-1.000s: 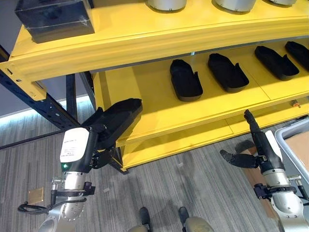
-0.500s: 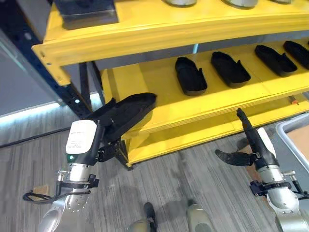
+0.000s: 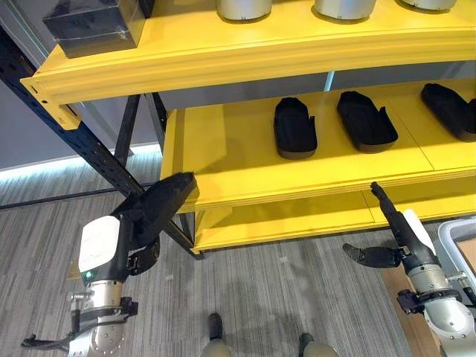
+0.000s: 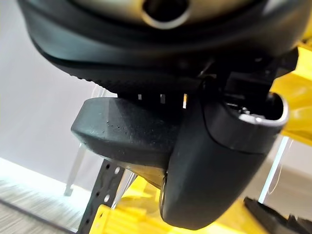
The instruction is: Move parts from the plastic box to the shelf.
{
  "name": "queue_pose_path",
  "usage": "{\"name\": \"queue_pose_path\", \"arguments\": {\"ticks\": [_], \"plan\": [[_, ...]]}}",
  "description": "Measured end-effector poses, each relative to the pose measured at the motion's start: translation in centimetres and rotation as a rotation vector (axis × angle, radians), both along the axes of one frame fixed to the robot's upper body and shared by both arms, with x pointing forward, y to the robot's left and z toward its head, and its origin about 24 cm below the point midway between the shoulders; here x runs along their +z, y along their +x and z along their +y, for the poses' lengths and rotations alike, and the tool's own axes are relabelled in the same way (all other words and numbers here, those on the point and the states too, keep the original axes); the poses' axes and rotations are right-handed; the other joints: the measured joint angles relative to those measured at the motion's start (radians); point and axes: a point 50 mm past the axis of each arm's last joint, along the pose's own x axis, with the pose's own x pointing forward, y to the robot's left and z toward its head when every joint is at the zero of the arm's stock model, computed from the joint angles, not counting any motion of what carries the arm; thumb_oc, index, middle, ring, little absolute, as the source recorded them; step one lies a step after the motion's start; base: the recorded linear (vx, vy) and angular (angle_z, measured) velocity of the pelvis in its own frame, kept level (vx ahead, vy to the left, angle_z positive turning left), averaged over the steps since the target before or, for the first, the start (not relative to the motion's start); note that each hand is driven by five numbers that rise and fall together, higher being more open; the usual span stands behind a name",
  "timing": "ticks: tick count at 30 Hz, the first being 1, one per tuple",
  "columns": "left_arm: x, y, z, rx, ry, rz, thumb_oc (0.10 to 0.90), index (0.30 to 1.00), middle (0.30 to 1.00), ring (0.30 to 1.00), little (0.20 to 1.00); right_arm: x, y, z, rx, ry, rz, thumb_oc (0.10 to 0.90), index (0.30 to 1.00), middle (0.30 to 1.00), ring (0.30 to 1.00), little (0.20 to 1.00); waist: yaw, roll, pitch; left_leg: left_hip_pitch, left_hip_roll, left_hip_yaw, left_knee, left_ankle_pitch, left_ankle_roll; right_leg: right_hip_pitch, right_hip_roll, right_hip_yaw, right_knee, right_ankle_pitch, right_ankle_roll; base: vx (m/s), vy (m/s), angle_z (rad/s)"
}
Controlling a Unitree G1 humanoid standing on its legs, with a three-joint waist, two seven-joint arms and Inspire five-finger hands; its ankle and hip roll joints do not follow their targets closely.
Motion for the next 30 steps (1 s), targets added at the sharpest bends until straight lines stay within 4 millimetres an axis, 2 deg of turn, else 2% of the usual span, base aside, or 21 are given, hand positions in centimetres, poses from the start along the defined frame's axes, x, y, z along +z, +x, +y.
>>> {"name": "queue_pose_path", "arguments": {"ticks": [4,5,8,17,20,24,27,30], "plan": [[0.4,0.3,0.0,-0.006,0.009,-0.015,0.400,0.300,0.300,0.300,0.300,-0.6,-0.1,0.6,-0.004,0.043,0.004,0.900,1.000,1.000,1.000,1.000,-0.018,-0.049,0.000,0.012,-0.029,0.024,-0.016,-0.015,-0.027,-0.002,-0.032,0.027,-0.029,0.021,0.032,0.01,0.041,-0.12],[0.5,0.4,0.0,-0.008,0.012,-0.019,0.400,0.300,0.300,0.300,0.300,-0.7,-0.1,0.7,-0.001,0.048,0.005,0.900,1.000,1.000,1.000,1.000,-0.024,-0.070,0.000,0.019,-0.037,0.035,-0.018,-0.021,-0.036,0.003,-0.043,0.045,-0.050,0.038,0.042,0.03,0.036,-0.26],[0.9,0.9,-0.1,-0.016,0.012,-0.043,0.400,0.300,0.300,0.300,0.300,-0.9,-0.1,1.0,0.006,0.057,0.012,0.900,1.000,1.000,1.000,1.000,-0.031,-0.090,0.001,0.020,-0.054,0.060,-0.029,-0.019,-0.033,0.013,-0.057,0.065,-0.107,0.086,0.057,0.02,0.017,-0.23],[1.5,2.9,-3.0,-0.135,-0.021,-0.091,0.400,0.300,0.300,0.300,0.300,-1.3,-0.2,1.5,0.024,0.063,0.030,0.900,1.000,1.000,1.000,1.000,-0.060,-0.091,0.001,0.036,-0.060,0.092,-0.032,-0.018,-0.036,0.045,-0.055,0.088,-0.192,0.134,0.060,0.02,-0.005,-0.10],[2.1,3.9,-3.1,-0.129,-0.060,-0.136,0.400,0.300,0.300,0.300,0.300,-1.4,-0.2,1.5,0.025,0.064,0.032,0.900,1.000,1.000,1.000,1.000,-0.078,-0.093,0.002,0.039,-0.058,0.092,-0.032,-0.018,-0.036,0.056,-0.053,0.085,-0.206,0.139,0.060,0.00,0.000,0.00],[2.1,6.5,-2.9,-0.077,-0.123,-0.154,0.400,0.300,0.300,0.300,0.300,-1.7,0.0,2.2,0.061,0.071,0.047,0.900,1.000,1.000,1.000,1.000,-0.089,-0.106,0.002,0.050,-0.055,0.107,-0.033,-0.020,-0.038,0.058,-0.051,0.102,-0.213,0.147,0.060,0.02,-0.009,-0.12],[2.2,7.1,-2.4,-0.032,-0.128,-0.169,0.400,0.300,0.300,0.300,0.300,-1.6,0.0,2.3,0.068,0.071,0.050,0.900,1.000,1.000,1.000,1.000,-0.110,-0.124,0.001,0.051,-0.044,0.117,-0.033,-0.020,-0.039,0.061,-0.042,0.111,-0.234,0.162,0.056,0.02,-0.003,-0.11],[2.5,7.5,-2.2,0.000,-0.164,-0.199,0.400,0.300,0.300,0.300,0.300,-1.7,0.0,2.3,0.075,0.068,0.057,0.900,1.000,1.000,1.000,1.000,-0.117,-0.125,0.001,0.053,-0.041,0.119,-0.033,-0.019,-0.040,0.062,-0.037,0.113,-0.238,0.165,0.054,0.02,-0.003,-0.03]]}}
